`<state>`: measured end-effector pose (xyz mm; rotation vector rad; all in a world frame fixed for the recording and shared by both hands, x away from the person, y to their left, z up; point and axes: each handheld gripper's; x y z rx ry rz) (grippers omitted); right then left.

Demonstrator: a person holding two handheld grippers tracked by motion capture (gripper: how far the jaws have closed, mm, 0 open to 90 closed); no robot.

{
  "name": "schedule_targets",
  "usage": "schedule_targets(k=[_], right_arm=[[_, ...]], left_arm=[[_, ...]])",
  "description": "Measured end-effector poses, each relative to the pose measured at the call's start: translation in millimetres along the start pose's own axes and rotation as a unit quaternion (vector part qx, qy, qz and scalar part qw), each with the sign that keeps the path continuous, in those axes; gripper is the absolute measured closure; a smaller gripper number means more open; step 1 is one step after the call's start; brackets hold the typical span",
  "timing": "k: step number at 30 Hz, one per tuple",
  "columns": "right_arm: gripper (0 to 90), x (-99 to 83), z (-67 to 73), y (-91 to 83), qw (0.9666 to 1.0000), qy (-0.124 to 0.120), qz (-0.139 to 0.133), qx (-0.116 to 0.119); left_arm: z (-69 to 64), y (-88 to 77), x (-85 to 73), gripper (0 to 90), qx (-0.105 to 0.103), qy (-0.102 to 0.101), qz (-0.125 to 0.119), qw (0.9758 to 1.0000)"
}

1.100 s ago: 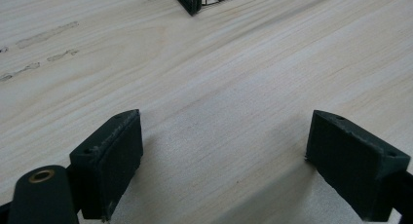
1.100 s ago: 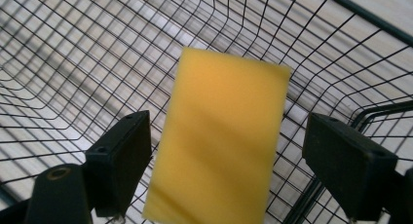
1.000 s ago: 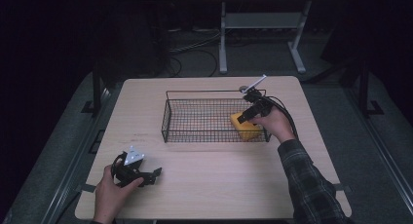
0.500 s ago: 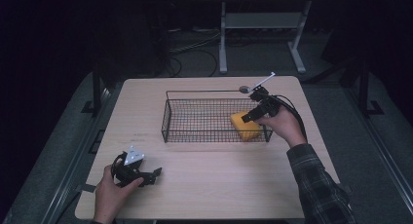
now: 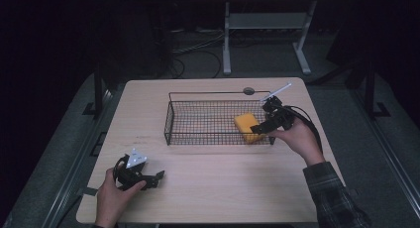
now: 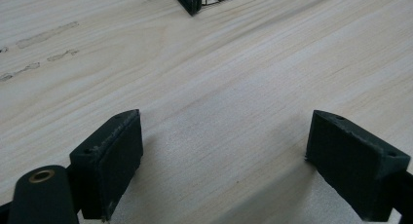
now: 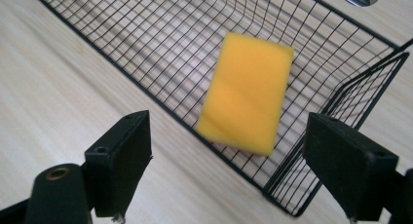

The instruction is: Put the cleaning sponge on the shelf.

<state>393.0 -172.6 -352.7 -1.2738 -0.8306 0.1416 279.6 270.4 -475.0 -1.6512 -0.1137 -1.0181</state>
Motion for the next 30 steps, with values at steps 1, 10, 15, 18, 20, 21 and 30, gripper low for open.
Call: schedule_targets(k=[1,10,15,18,20,21,30], right_arm=[[17.5,-3.4,1.1,-1.5,1.0000,-0.001,-0.001,0.001],[17.5,-34.2,16.7,-9.5,0.9998,-0.009,-0.015,0.008],[16.9,-53.4,23.4,-8.7,0.9996,-0.016,-0.019,0.011],[16.7,-63.7,25.6,-7.0,0.9995,-0.018,-0.023,0.014],[16.7,-70.9,26.8,-4.7,0.9995,-0.016,-0.023,0.015],[16.7,-73.5,26.9,-3.7,0.9995,-0.016,-0.022,0.015],[13.7,-102.4,24.5,12.7,0.9996,-0.007,-0.023,0.015]], left_arm=[[0.1,0.0,0.0,12.6,0.000,0.000,0.000,1.0000],[-0.6,0.5,0.2,12.6,0.002,-0.004,-0.002,1.0000],[-0.4,0.3,0.3,12.6,0.002,-0.002,-0.001,1.0000],[-0.4,0.3,0.3,12.6,0.002,-0.002,0.000,1.0000],[-0.5,0.3,0.2,12.6,0.002,-0.003,0.000,1.0000],[-0.6,0.4,0.2,12.6,0.002,-0.003,-0.001,1.0000],[-0.5,0.3,0.2,12.6,0.002,-0.003,0.000,1.0000]])
Point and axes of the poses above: each handheld gripper's, and its own axes: y roughly forward along the jaws, x roughly out of its top, z roughly to its left, and after that the axes turned 5 degrees about z, right-handed
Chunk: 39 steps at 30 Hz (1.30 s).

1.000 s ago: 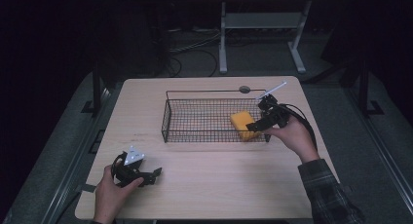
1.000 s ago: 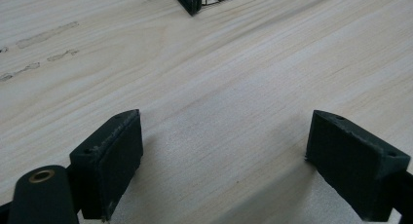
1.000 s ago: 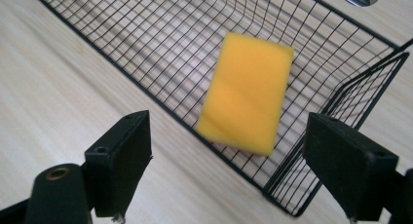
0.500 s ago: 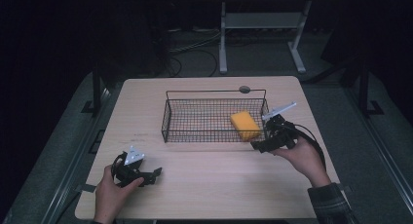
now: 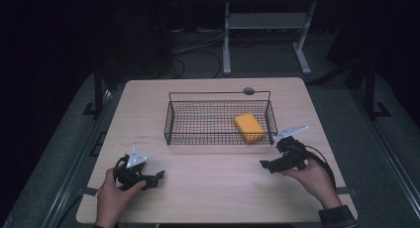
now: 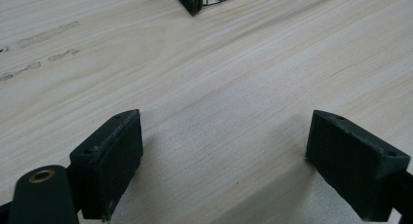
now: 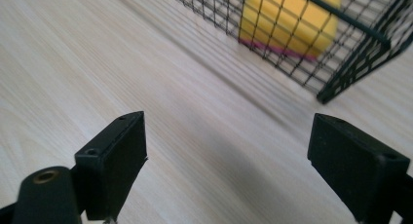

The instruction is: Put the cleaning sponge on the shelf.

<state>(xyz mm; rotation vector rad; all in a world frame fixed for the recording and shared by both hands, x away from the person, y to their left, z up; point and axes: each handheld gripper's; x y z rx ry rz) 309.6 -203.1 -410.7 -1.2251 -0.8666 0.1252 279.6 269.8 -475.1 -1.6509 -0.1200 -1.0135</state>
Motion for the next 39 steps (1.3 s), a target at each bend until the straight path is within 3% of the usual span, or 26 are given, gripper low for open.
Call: schedule_targets(k=[8,21,29,39], right_arm=[[9.6,-23.9,-4.9,8.7,0.9995,0.010,-0.021,-0.020],[6.9,-58.1,-12.3,20.3,0.9985,0.025,-0.017,-0.046],[3.4,-73.7,-16.3,26.9,0.9982,0.030,-0.016,-0.049],[1.9,-85.2,-18.0,27.7,0.9968,0.034,-0.057,-0.045]], left_arm=[[0.0,0.2,-0.1,12.6,0.000,0.000,-0.001,1.0000],[0.1,0.1,-0.1,12.6,0.000,0.001,-0.001,1.0000],[0.1,0.1,-0.1,12.6,0.000,0.001,0.000,1.0000],[0.2,0.0,-0.1,12.6,0.000,0.002,0.000,1.0000]])
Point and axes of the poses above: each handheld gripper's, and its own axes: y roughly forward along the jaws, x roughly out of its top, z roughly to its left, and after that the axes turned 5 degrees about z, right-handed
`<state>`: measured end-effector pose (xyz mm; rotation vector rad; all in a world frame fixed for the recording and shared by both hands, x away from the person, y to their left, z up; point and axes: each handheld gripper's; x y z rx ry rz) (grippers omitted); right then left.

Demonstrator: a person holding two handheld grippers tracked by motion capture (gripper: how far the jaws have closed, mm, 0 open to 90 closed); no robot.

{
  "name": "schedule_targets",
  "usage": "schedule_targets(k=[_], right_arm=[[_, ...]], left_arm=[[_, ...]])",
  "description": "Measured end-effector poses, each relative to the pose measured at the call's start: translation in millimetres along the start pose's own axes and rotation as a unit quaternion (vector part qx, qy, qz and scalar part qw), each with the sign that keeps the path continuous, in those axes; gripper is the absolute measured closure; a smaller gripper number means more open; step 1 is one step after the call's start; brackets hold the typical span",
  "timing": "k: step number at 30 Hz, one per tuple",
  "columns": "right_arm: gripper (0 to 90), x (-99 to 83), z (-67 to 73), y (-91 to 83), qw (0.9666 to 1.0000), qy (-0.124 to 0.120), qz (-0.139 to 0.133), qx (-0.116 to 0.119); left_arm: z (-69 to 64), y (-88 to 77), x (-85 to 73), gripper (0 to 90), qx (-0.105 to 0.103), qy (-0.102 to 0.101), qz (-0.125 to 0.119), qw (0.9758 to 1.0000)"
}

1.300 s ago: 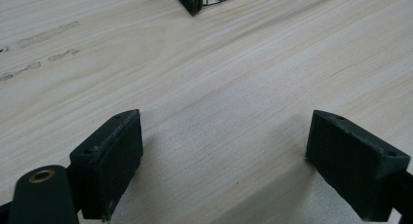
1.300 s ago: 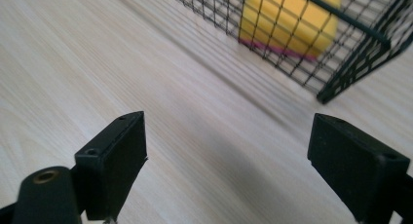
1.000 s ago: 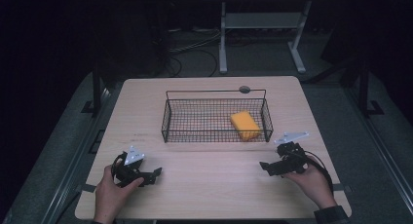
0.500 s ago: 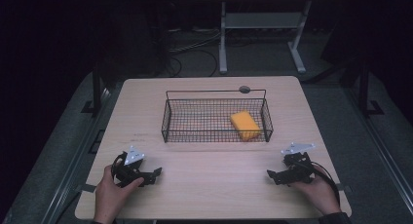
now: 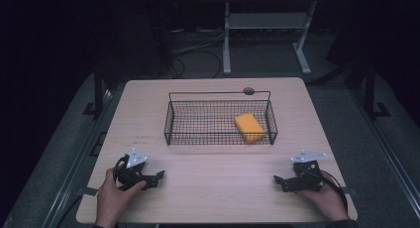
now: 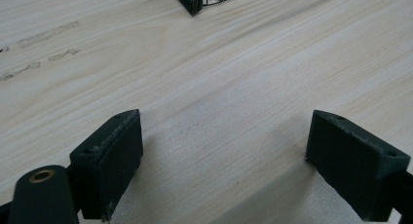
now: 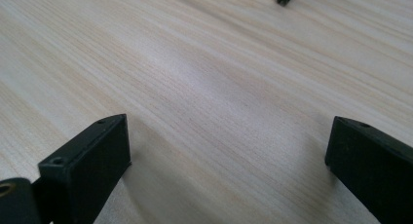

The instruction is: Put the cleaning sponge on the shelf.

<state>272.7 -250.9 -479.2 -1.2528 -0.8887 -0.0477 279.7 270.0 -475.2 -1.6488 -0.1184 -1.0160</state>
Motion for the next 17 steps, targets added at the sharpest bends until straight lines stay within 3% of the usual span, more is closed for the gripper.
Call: schedule_targets(k=[5,17], right_arm=[[1.9,-5.8,-0.8,0.2,0.9997,-0.004,-0.023,0.000],[1.9,-5.8,-0.9,0.3,0.9997,-0.005,-0.023,0.000]], left_arm=[[0.0,0.0,0.0,12.6,0.000,0.000,0.000,1.0000],[0.0,0.0,0.0,12.6,0.000,0.000,0.000,1.0000]])
Point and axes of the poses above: each handheld gripper's, and its own axes: y roughly forward along the jaws, x roughly out of its top, z roughly to its left, and after that the axes turned 5 degrees about z, right-handed
